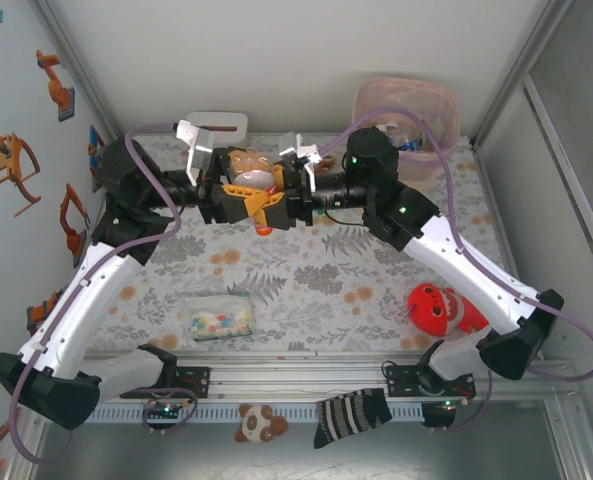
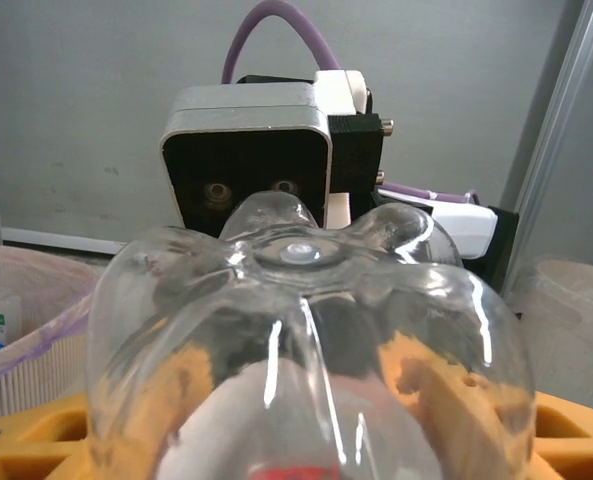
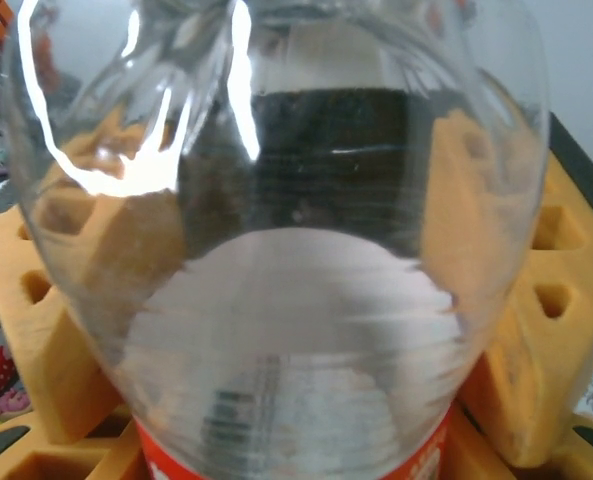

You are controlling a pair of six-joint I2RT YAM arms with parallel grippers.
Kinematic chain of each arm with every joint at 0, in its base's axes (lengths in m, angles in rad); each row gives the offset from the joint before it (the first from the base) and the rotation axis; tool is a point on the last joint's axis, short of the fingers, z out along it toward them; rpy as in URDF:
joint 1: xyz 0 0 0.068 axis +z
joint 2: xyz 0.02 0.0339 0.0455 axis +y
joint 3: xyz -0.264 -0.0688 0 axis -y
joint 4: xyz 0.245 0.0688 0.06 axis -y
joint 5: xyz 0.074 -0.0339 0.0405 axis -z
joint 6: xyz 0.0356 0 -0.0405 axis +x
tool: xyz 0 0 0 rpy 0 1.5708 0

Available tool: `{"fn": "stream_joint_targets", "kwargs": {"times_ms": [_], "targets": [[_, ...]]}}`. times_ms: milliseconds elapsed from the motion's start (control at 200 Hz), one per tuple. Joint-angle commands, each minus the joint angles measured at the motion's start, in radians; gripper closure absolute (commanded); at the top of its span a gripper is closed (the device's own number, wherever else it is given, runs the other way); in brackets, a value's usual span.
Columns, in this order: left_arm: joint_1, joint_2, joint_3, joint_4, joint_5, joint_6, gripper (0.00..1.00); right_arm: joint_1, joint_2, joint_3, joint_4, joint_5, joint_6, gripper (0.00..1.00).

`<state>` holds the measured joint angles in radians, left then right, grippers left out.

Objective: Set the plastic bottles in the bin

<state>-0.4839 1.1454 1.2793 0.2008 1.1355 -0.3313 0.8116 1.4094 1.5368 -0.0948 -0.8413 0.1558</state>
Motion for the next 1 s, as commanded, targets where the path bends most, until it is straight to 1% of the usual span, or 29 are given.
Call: {"fn": "stream_joint_targets", "kwargs": {"times_ms": [0,65,215,401,491,621,866,991], "targets": [[-0.002,-0.031,0.008,0.009,-0.027,0.027,0.32,0.006,-0.026,0.042,-0.013,0.053,-0.018,0.53],[-0.001,-0.041,0.006,-0.005,-0.038,0.04,0.31,0.002,-0.027,0.052,-0.044,0.069,-0.027,0.54],[0.006,-0.078,-0.006,-0.051,-0.1,0.084,0.26,-0.022,-0.039,0.065,-0.091,0.1,-0.041,0.56],[0.011,-0.119,-0.017,-0.123,-0.174,0.143,0.24,-0.085,-0.069,0.069,-0.132,0.154,-0.056,0.57],[0.014,-0.134,-0.026,-0.14,-0.2,0.153,0.23,-0.135,-0.079,0.081,-0.157,0.186,-0.051,0.57],[0.016,-0.142,-0.032,-0.151,-0.207,0.155,0.23,-0.213,-0.084,0.106,-0.196,0.233,-0.035,0.57],[0.018,-0.153,-0.04,-0.172,-0.215,0.156,0.23,-0.411,-0.068,0.138,-0.204,0.338,0.068,0.58],[0.018,-0.161,-0.044,-0.187,-0.219,0.159,0.23,-0.494,-0.033,0.168,-0.207,0.404,0.089,0.58]]}}
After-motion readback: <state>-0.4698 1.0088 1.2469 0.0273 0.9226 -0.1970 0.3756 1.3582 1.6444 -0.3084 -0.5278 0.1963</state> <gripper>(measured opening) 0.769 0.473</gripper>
